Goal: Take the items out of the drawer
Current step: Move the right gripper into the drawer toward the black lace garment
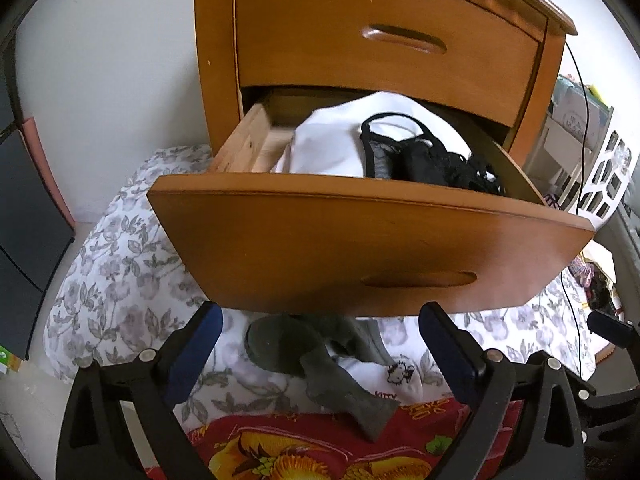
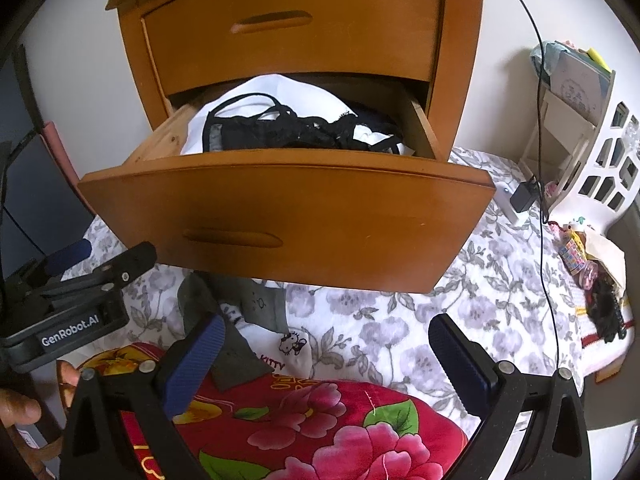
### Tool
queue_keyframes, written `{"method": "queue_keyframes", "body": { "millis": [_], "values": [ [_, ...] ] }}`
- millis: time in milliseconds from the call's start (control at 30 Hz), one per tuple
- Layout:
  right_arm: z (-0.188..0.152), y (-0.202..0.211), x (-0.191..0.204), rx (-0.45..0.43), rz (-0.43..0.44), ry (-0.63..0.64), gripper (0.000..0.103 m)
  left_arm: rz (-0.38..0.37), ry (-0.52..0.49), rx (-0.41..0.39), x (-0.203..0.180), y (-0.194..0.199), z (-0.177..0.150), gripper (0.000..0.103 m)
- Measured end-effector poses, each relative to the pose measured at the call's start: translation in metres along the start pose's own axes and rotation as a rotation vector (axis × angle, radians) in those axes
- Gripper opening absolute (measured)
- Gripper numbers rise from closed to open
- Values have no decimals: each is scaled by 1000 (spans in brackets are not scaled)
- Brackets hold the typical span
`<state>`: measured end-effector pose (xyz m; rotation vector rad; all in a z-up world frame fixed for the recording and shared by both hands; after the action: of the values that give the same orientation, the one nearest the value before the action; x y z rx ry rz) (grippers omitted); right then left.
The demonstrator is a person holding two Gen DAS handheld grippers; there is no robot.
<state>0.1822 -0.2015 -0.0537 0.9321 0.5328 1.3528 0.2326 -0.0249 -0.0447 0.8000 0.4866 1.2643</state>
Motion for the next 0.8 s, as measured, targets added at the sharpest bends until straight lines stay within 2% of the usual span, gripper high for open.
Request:
{"method": "queue_keyframes", "body": {
  "millis": [233, 433, 567, 733, 800],
  "values": [
    [4, 3, 1, -17, 8, -3, 103, 1, -2, -60, 7, 4, 4, 99],
    [29, 27, 4, -91, 78, -23, 103, -13, -13, -60, 7, 1, 4, 99],
    [53, 36, 20, -106, 128, 33, 103, 9, -20, -59, 10, 0, 4, 99],
    [88, 24, 46, -43, 142, 97, 103, 7, -2, -59, 17, -3, 1, 99],
    [102, 8, 55, 28, 136, 87, 103, 11, -5, -60, 19, -4, -1, 99]
  ]
}}
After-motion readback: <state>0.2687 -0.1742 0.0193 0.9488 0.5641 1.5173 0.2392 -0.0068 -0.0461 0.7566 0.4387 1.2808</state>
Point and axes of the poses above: each gripper's, at about its wrist camera, not at the fingertips, and y roughly against the way its jaws point, x to its left, z to its top, the point moved 4 cm from there along -y, roughly the way its jaws point, and after that the axes turned 15 degrees about -y, right-handed, at the moved point
